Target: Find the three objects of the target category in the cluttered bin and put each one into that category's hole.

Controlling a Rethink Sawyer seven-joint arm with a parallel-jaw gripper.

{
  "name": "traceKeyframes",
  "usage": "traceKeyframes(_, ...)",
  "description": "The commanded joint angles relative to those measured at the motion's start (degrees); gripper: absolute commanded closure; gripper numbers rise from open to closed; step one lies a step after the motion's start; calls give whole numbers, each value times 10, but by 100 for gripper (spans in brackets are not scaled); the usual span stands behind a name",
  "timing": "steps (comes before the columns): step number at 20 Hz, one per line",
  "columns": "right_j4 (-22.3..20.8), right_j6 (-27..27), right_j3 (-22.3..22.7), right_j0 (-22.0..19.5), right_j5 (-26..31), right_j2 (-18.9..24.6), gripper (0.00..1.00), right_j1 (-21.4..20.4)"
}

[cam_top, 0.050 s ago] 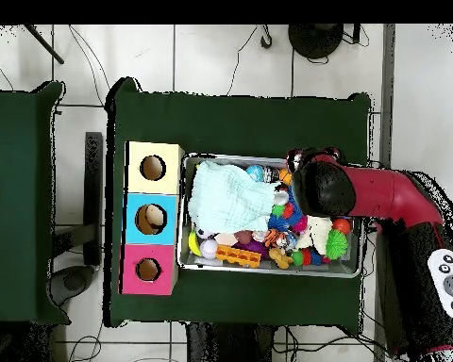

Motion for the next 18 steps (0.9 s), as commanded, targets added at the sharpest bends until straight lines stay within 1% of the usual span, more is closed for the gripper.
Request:
traceKeyframes(1,-72,-117,-107,23,71,14,0,77)
traceKeyframes(5,-95,-88,-145,30,44,-6,0,119)
traceKeyframes(9,-114,-31,-151,47,18,-46,0,121)
traceKeyframes(15,-127,-7,-142,70,32,-95,0,75)
traceKeyframes(18,-125,-10,-142,74,40,-105,0,61)
